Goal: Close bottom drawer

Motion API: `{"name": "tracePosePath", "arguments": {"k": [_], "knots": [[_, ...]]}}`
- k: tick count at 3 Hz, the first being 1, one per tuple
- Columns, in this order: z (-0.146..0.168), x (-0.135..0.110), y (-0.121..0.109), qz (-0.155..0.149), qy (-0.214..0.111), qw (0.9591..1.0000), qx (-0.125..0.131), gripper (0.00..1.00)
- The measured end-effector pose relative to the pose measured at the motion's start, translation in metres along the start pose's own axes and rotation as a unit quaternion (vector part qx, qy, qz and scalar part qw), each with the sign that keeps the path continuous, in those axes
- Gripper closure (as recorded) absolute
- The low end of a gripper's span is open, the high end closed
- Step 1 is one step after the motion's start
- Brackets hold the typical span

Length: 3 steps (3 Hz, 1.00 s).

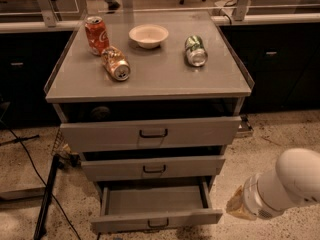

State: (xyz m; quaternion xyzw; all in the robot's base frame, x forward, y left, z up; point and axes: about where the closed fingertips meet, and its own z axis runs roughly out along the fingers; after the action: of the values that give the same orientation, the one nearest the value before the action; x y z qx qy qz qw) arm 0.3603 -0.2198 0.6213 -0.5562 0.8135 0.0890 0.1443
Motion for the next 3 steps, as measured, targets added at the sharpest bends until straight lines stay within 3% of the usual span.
{"name": "tracePosePath", "arguments": {"k": [1, 2, 3], "knots": [[0.066, 0.036, -0.001, 0.008, -0.021, 0.9998, 0.001, 1.0], [0.094, 0.038, 0.0, 0.021, -0.035, 0.9991, -0.009, 1.0], [0.099, 0.042, -0.002, 0.021, -0.026, 0.9994, -0.01, 1.0]]}}
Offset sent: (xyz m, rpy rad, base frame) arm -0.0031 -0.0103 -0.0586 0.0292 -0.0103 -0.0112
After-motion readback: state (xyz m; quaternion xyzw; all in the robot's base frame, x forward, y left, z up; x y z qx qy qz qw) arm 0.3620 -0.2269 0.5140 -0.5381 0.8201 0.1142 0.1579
